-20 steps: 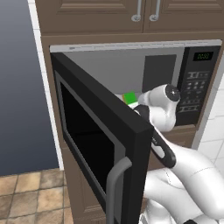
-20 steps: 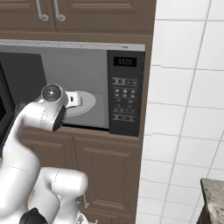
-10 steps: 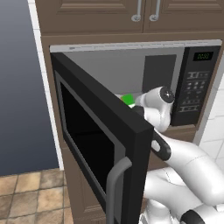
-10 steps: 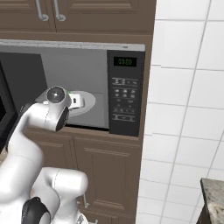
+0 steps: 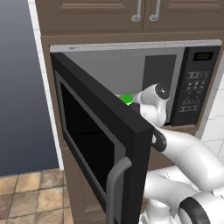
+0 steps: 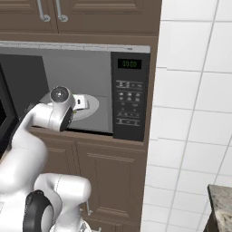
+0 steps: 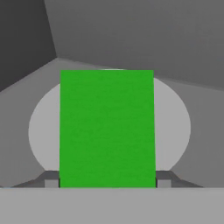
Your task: Place the sponge inside the microwave to prepare for sanitizing.
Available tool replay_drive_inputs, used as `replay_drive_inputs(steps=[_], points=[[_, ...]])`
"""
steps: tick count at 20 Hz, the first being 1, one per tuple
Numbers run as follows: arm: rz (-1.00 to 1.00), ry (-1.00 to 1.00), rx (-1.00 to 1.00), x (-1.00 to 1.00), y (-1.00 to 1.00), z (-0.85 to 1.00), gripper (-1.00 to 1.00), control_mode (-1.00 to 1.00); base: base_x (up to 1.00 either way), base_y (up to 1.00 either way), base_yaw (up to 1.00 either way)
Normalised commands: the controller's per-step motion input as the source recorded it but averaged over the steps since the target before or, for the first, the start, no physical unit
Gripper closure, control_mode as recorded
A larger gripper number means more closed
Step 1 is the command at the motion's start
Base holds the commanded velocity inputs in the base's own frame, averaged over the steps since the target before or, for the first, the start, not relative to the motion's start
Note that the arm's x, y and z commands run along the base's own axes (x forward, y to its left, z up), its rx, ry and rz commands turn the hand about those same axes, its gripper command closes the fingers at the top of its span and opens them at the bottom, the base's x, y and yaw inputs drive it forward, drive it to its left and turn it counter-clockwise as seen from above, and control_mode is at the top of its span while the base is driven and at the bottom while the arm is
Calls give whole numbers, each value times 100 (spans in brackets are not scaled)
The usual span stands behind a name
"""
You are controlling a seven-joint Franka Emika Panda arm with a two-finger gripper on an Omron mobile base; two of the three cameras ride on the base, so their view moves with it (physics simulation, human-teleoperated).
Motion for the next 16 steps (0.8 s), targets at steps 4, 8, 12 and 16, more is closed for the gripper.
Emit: replay_drive_inputs(steps=[4, 8, 12, 16], points=[[0, 0, 0, 9, 0, -18, 100, -100, 0, 0, 0], [0, 0, 0, 7, 2, -29, 100, -100, 0, 0, 0], [0, 0, 0, 8, 10, -9, 100, -100, 0, 0, 0], [0, 0, 0, 14, 10, 0, 100, -100, 0, 0, 0]])
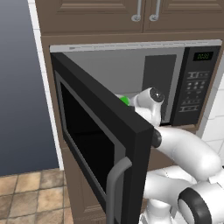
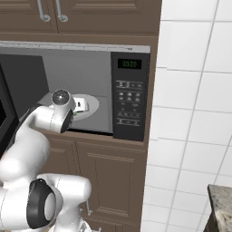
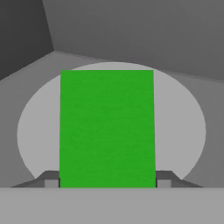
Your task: Place the sponge inside the microwave to prepare for sanitizing.
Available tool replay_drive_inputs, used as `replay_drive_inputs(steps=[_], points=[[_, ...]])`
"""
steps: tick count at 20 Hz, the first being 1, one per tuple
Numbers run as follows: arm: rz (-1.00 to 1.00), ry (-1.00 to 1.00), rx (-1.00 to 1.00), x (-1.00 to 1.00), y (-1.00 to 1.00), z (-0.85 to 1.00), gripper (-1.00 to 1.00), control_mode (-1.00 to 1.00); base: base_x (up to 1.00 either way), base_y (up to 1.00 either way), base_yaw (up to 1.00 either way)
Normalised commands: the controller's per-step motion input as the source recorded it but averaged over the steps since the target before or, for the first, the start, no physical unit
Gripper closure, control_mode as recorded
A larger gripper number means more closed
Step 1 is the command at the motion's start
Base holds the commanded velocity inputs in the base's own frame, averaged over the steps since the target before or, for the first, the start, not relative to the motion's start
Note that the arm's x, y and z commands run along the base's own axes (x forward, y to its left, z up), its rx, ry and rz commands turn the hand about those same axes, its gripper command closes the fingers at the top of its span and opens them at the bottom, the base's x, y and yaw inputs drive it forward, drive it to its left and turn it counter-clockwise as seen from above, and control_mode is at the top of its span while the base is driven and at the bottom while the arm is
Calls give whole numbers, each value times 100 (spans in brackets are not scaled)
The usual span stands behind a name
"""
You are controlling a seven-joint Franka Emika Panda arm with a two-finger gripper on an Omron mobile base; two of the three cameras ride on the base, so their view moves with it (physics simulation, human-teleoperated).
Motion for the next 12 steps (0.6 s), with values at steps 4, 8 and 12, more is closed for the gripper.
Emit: replay_drive_inputs(steps=[4, 8, 12], points=[[0, 0, 0, 20, 5, 0, 100, -100, 0, 0, 0], [0, 0, 0, 24, 1, -4, 100, -100, 0, 0, 0], [0, 0, 0, 21, 0, -10, 100, -100, 0, 0, 0]])
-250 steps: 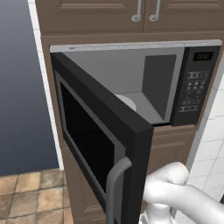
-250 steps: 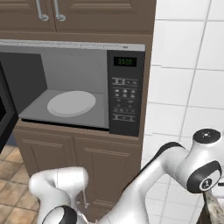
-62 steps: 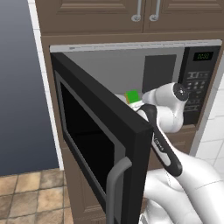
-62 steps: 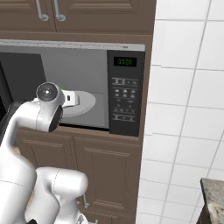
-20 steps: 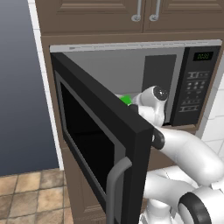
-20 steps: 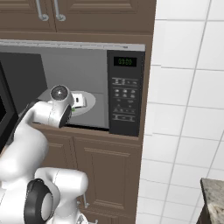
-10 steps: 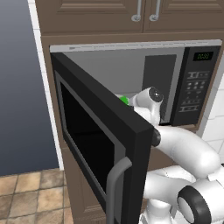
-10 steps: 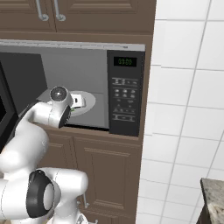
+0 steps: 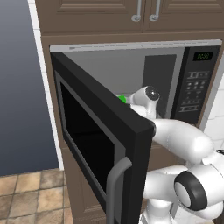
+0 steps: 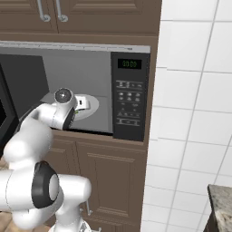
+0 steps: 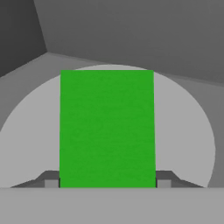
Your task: Place the sponge inside the microwave to prepare for sanitizing.
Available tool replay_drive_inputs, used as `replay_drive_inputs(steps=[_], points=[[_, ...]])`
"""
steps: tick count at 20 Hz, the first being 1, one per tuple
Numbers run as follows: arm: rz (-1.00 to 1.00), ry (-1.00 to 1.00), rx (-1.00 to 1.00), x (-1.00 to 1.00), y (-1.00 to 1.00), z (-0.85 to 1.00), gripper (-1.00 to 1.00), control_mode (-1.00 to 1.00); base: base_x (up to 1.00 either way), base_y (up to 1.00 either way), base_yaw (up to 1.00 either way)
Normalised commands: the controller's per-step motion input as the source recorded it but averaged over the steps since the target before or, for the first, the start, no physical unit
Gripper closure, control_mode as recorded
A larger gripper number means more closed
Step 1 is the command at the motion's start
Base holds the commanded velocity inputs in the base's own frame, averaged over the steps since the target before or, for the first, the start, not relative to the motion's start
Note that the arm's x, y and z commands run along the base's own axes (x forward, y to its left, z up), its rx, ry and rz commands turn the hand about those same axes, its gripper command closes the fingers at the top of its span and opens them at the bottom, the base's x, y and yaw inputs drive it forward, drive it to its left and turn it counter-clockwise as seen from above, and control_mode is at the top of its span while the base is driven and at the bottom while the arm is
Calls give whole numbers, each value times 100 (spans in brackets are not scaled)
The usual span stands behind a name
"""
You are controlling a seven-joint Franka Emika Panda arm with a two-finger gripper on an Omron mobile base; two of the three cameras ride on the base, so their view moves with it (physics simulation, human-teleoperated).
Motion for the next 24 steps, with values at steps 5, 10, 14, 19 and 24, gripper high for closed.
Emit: replay_drive_inputs(steps=[5, 10, 14, 19, 24], points=[[0, 0, 0, 20, 3, -10, 100, -100, 0, 0, 0], [0, 0, 0, 13, 7, -11, 100, -100, 0, 0, 0], [0, 0, 2, 7, 2, -19, 100, -100, 0, 0, 0], [0, 0, 2, 14, 0, -18, 100, -100, 0, 0, 0], [0, 0, 0, 21, 4, -12, 100, -100, 0, 0, 0]])
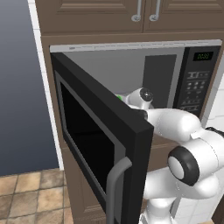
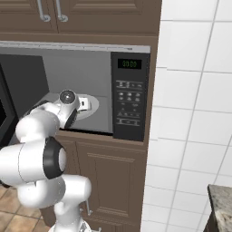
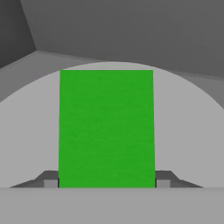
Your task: Place the sponge inside the microwave to prepare for sanitizing.
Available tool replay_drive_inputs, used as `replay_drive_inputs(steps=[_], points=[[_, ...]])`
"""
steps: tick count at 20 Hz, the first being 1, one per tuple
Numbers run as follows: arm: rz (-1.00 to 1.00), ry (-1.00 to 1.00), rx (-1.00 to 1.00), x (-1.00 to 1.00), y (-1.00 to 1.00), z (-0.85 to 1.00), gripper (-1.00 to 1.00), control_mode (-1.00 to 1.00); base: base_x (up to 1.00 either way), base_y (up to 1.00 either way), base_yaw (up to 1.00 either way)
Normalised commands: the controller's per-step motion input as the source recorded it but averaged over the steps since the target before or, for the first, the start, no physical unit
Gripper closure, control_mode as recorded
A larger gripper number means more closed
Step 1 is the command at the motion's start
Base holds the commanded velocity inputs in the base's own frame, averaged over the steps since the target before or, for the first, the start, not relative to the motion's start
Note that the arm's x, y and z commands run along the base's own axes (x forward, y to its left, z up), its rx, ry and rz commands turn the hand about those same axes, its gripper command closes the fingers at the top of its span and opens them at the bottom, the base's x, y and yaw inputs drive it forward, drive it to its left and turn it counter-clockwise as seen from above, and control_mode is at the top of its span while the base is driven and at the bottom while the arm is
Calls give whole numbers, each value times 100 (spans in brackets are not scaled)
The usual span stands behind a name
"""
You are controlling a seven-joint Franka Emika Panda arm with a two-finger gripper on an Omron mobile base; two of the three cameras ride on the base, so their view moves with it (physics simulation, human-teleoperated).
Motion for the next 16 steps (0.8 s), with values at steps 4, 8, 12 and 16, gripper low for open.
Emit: replay_drive_inputs(steps=[4, 8, 12, 16], points=[[0, 0, 0, 17, 5, -12, 100, -100, 0, 0, 0], [0, 0, 0, 7, 4, -14, 100, -100, 0, 0, 0], [0, 0, 0, 0, 0, -14, -100, -100, 0, 0, 0], [0, 0, 0, 0, 0, -3, -100, -100, 0, 0, 0]])
